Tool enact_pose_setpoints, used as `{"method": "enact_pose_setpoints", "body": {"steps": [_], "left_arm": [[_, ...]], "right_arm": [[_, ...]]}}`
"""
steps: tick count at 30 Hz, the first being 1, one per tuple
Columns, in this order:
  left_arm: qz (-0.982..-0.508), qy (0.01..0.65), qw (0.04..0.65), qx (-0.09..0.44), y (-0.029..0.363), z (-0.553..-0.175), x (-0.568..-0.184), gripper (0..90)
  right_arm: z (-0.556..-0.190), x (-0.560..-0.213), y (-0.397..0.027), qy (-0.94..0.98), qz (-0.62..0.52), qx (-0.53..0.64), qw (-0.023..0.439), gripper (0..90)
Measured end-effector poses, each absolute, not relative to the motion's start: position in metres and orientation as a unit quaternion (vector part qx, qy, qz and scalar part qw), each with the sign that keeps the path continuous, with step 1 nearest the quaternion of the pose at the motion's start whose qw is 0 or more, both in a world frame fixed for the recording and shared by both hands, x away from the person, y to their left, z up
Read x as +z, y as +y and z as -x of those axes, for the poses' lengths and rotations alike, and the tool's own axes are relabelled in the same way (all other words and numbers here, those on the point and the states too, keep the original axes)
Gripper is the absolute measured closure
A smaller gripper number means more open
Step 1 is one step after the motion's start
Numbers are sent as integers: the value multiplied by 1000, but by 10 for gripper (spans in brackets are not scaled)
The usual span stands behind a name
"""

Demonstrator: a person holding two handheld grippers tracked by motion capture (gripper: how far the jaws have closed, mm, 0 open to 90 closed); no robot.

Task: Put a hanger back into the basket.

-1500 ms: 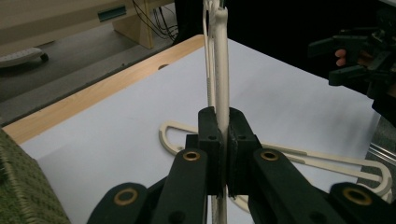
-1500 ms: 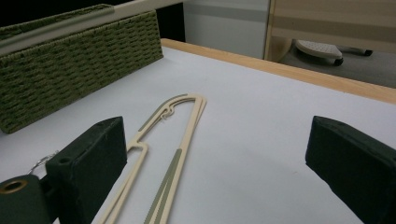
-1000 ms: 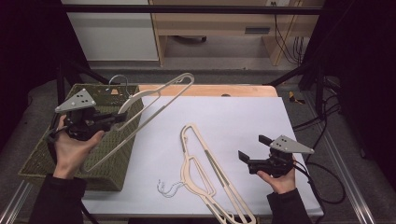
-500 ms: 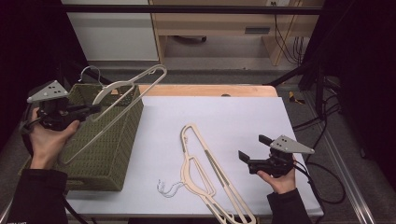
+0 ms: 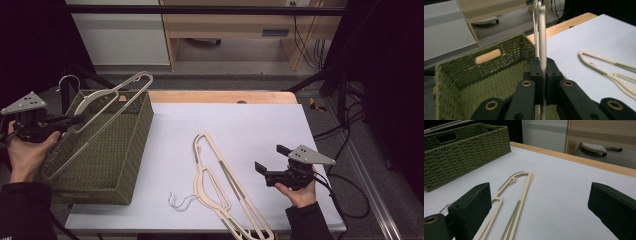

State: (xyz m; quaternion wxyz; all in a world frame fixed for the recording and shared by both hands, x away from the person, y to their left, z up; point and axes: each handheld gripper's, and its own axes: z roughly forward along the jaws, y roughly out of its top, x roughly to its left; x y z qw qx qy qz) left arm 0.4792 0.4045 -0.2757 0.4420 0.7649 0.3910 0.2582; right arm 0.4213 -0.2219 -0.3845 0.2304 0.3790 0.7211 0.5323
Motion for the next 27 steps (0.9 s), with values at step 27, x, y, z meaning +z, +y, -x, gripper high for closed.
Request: {"method": "enact_pose_setpoints", "body": {"steps": [27], "left_arm": [[-788, 424, 387, 223, 426, -501, -323, 865]], "right_arm": [[-422, -387, -219, 726, -380, 526, 229, 59]]}}
